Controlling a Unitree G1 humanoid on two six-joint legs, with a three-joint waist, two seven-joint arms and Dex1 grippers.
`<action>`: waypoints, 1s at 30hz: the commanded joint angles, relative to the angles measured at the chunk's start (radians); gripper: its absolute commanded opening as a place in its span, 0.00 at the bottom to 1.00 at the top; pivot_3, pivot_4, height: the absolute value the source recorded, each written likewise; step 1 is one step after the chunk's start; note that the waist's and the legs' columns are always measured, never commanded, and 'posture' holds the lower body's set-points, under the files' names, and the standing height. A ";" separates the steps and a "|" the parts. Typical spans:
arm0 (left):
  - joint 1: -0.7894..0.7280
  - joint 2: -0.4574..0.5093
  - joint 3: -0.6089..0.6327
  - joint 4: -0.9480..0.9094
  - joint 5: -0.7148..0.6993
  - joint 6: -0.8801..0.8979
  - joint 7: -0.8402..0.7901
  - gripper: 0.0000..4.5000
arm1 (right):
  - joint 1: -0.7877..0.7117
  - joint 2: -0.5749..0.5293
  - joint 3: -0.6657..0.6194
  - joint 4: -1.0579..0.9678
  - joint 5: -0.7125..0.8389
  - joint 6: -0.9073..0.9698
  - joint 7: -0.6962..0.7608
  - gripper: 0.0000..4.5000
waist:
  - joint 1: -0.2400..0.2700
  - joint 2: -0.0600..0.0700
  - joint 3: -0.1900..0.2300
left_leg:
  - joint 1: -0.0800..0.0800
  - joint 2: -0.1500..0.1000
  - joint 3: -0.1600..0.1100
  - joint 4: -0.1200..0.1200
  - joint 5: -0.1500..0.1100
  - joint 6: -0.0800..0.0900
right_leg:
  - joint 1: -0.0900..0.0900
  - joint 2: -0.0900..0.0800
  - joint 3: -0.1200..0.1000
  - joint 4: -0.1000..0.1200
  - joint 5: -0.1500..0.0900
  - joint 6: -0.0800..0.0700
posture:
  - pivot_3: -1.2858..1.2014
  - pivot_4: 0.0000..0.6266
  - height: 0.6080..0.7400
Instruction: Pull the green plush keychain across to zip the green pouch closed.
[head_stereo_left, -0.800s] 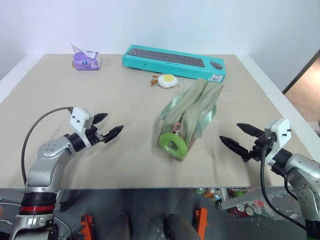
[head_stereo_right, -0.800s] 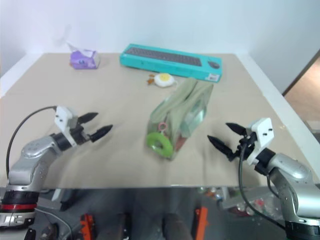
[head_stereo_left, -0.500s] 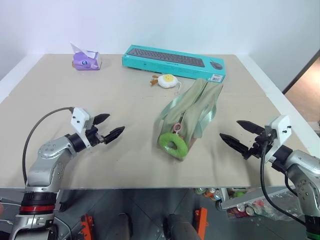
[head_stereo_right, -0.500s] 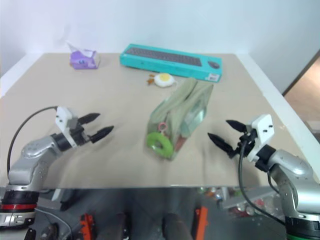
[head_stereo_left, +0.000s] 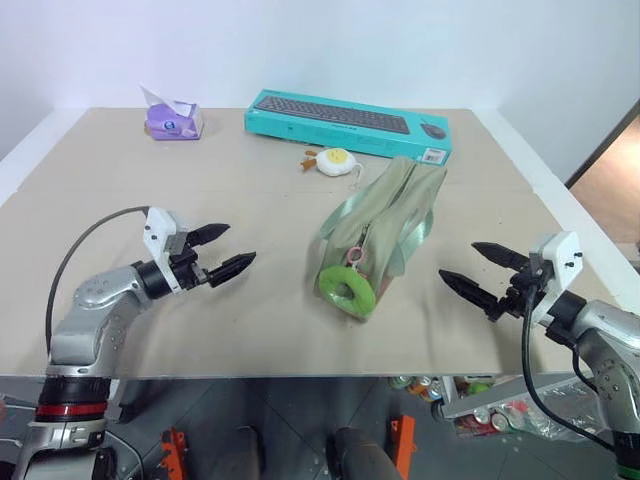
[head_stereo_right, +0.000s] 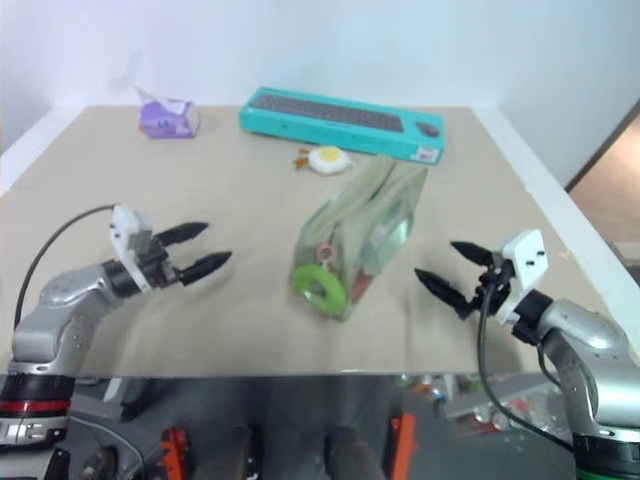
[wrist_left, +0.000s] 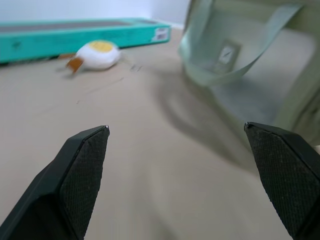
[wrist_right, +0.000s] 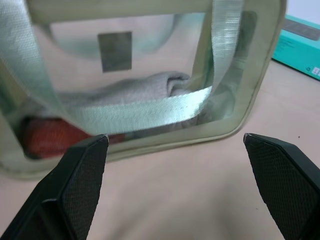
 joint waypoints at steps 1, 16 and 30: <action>-0.055 0.059 0.000 -0.128 -0.116 0.110 -0.076 1.00 | -0.040 -0.084 -0.013 0.017 -0.029 -0.058 0.079 1.00 | 0.000 0.000 0.001 | 0.000 0.000 0.000 0.000 0.000 0.000 | 0.000 0.000 0.000 0.000 0.000 0.000 | 0.52 0.24 1.00; -0.140 0.124 -0.040 -0.275 -0.279 0.308 -0.136 1.00 | -0.929 -0.087 0.344 0.907 -0.308 -0.514 0.477 1.00 | -0.014 0.002 0.004 | 0.005 0.000 0.001 -0.001 0.000 0.001 | 0.002 0.001 0.002 0.000 0.000 -0.003 | 0.52 0.24 1.00; -0.122 0.123 -0.007 -0.312 -0.308 0.327 -0.048 1.00 | -1.186 0.026 0.420 1.342 -0.470 -0.767 0.538 1.00 | -0.004 0.003 0.005 | -0.001 -0.001 0.000 -0.001 -0.002 -0.001 | -0.002 0.000 0.001 0.000 0.001 -0.008 | 0.52 0.24 1.00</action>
